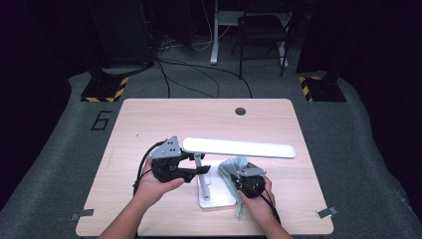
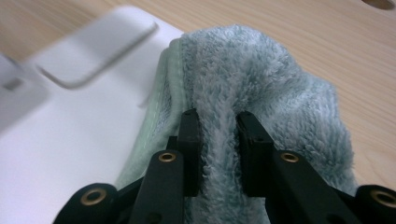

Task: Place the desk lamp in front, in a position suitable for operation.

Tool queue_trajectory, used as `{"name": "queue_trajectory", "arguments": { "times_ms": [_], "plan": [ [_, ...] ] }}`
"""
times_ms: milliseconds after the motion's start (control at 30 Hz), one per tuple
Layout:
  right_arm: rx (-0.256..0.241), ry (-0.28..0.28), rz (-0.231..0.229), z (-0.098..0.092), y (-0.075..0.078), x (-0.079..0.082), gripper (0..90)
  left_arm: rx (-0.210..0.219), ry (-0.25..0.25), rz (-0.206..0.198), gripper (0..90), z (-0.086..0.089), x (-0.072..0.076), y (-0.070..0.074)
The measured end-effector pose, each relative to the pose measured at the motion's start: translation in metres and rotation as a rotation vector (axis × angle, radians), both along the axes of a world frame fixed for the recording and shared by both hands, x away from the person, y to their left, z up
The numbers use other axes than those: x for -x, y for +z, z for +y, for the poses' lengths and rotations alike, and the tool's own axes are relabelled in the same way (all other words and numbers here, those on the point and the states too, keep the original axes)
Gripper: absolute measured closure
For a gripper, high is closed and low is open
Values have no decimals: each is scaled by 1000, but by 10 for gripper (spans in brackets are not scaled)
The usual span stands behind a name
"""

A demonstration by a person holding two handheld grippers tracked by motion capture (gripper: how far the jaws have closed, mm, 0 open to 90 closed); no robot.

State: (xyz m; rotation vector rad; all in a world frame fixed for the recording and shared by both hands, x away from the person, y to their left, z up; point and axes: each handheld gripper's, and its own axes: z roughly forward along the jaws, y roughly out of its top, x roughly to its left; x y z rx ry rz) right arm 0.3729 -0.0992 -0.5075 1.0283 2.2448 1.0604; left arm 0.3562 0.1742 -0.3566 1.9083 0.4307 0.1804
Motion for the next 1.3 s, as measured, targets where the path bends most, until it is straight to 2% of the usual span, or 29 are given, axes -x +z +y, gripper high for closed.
{"name": "queue_trajectory", "arguments": {
  "times_ms": [33, 67, 100, 133, 167, 200, 267, 300, 333, 367, 433, 500, 533, 600, 667, 700, 800, 833, 967, 1000, 1033, 1067, 1200, 1300],
  "plan": [
    [-46, 25, 23, 2, 2, 1, 733, -4, -1, -6, 519, 0, -1, 0],
    [-46, 25, 23, 2, 2, 1, 733, -4, -2, -4, 519, 0, 0, 0],
    [-81, 56, 31, 5, 4, 0, 732, 4, -4, 4, 519, 0, 0, 0],
    [-90, 107, 42, 14, 6, 1, 731, 4, -9, 4, 518, 0, 0, 0],
    [-87, 134, 50, 20, 6, 1, 731, 7, -14, 4, 517, -1, 1, 0],
    [-87, 134, 50, 20, 6, 1, 731, 9, -22, 5, 517, -1, 1, -1],
    [-81, 193, 62, 36, 4, 0, 731, 4, -33, 3, 518, -3, 3, 0],
    [-81, 193, 62, 36, 4, 0, 731, -1, -44, 7, 518, -2, 3, 0],
    [-98, 220, 67, 42, 4, 0, 733, 5, -38, 4, 518, -2, 3, 0],
    [-128, 224, 76, 44, 5, 0, 734, 5, -38, 4, 517, -2, 3, 0],
    [-145, 222, 82, 47, 6, -1, 734, 10, -45, 4, 517, -2, 2, -1],
    [-150, 238, 97, 50, 7, -4, 734, 15, -49, 5, 516, -2, 2, -1],
    [-132, 261, 101, 51, 6, -7, 733, 16, -49, 6, 516, -2, 2, -1],
    [-91, 253, 110, 56, 3, -11, 734, 18, -50, 7, 515, -3, 2, -1],
    [-79, 254, 115, 57, 3, -17, 738, 18, -47, 7, 515, -3, 2, -1],
    [-85, 234, 124, 58, 3, -19, 740, 16, -42, 7, 515, -3, 3, -1],
    [-82, 195, 102, 60, 2, -25, 744, 24, -38, 7, 515, -3, 4, -2],
    [-83, 156, 96, 61, 2, -30, 745, 18, -33, 6, 515, -2, 4, -2],
    [-77, 113, 91, 61, 2, -38, 749, 16, -28, 3, 516, -2, 5, -2],
    [-59, 104, 68, 60, 2, -41, 761, 14, -27, 3, 517, -2, 5, -2],
    [-2, 76, 58, 61, 1, -44, 761, 12, -26, 1, 517, -2, 5, -2],
    [2, 80, 49, 59, 1, -46, 761, 11, -26, 0, 518, -2, 5, -2],
    [-47, 45, 86, 55, 0, -53, 760, 9, -20, -3, 520, -1, 5, -2],
    [-67, 45, 90, 53, 1, -52, 751, 17, -21, -3, 520, -1, 4, -2]
  ]
}}
